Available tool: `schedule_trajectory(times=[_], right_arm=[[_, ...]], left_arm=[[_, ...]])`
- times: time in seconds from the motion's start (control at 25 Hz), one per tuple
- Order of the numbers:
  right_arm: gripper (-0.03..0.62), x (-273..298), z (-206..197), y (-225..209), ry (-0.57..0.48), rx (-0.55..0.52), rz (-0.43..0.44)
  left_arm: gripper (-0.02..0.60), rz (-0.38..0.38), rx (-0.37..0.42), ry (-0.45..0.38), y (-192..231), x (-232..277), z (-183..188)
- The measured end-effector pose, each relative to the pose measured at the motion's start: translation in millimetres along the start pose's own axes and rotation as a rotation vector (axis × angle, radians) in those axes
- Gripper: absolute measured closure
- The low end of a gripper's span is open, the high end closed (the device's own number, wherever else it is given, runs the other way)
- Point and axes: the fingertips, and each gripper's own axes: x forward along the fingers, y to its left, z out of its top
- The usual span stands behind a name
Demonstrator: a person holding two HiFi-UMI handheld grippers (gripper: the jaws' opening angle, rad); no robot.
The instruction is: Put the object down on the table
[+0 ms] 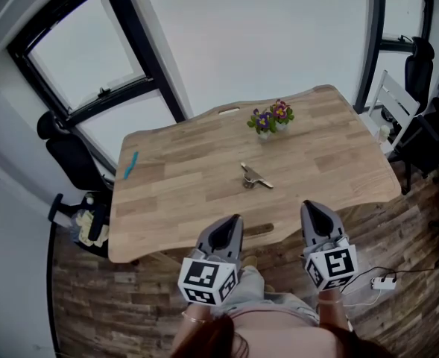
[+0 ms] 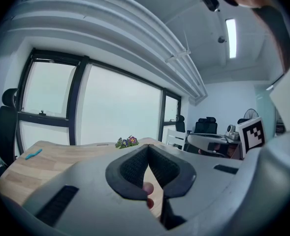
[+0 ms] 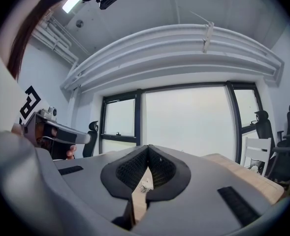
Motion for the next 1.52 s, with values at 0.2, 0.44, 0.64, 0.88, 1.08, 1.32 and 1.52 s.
schedule_trajectory(times=[0.2,0.44,0.64,0.88,1.08,1.32,1.52], right_arm=[[0.594,3,-1,2,0.007,-0.004,0.001],[0.594,13,1,-2,0.003,0.000,-0.015],[0.594,29,4,-2,0.012,-0.005,-0.011],[0.594,53,4,-4,0.029,-0.018,-0.011],[0.594,78,2,-4,0.033,-0.029,-0.006],[0.594,105,1,0,0.043,-0.043,-0.010],[0.594,125,1,0,0.055,-0.048,-0.029]], left_arm=[[0.580,0.001,0.031,0.005,7,8,2],[0.580,-0.029,0.026,0.012,12,22,6],[0.580,-0.035,0.020,0.014,25,35,11],[0.580,-0.036,0.010,0.020,44,53,11],[0.580,-0.032,-0.001,0.023,64,65,12],[0.580,-0.036,-0.013,0.016,90,81,16],[0.580,-0.056,-0.019,0.016,106,94,20]])
